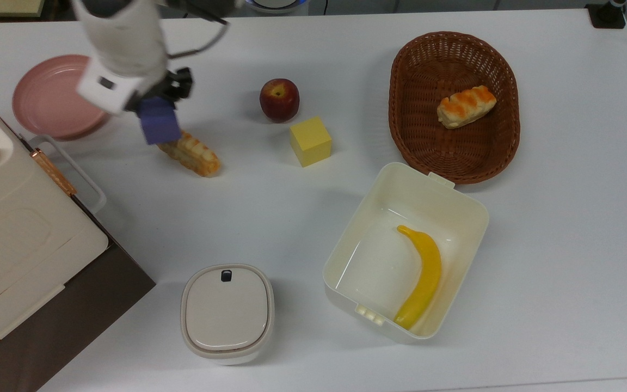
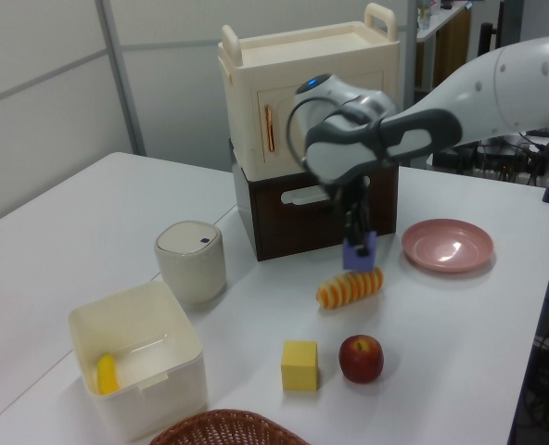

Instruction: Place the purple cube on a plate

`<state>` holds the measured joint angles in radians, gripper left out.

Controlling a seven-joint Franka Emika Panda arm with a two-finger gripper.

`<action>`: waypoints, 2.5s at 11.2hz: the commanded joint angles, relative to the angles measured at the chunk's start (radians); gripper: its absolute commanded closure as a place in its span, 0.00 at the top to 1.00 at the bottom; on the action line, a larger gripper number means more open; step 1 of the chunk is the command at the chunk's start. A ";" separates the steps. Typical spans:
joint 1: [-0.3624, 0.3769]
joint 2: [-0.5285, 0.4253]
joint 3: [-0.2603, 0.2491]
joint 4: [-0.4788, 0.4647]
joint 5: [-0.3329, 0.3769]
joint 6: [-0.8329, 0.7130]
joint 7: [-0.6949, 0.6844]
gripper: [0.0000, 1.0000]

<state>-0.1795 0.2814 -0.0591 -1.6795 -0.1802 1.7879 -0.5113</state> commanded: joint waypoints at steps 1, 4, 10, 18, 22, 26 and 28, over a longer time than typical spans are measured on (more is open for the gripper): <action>-0.141 -0.103 0.005 -0.061 -0.010 -0.005 -0.226 0.55; -0.270 -0.100 0.004 -0.078 -0.010 0.022 -0.377 0.55; -0.380 0.004 0.004 -0.077 -0.012 0.168 -0.461 0.68; -0.327 -0.062 0.024 -0.037 0.004 0.021 -0.319 1.00; -0.165 -0.166 0.027 -0.031 0.045 -0.062 0.035 1.00; 0.052 -0.209 0.025 -0.002 0.050 -0.071 0.458 1.00; 0.124 -0.250 0.024 0.000 0.051 -0.108 0.528 1.00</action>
<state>-0.1296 0.0881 -0.0191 -1.6731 -0.1403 1.7363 -0.0652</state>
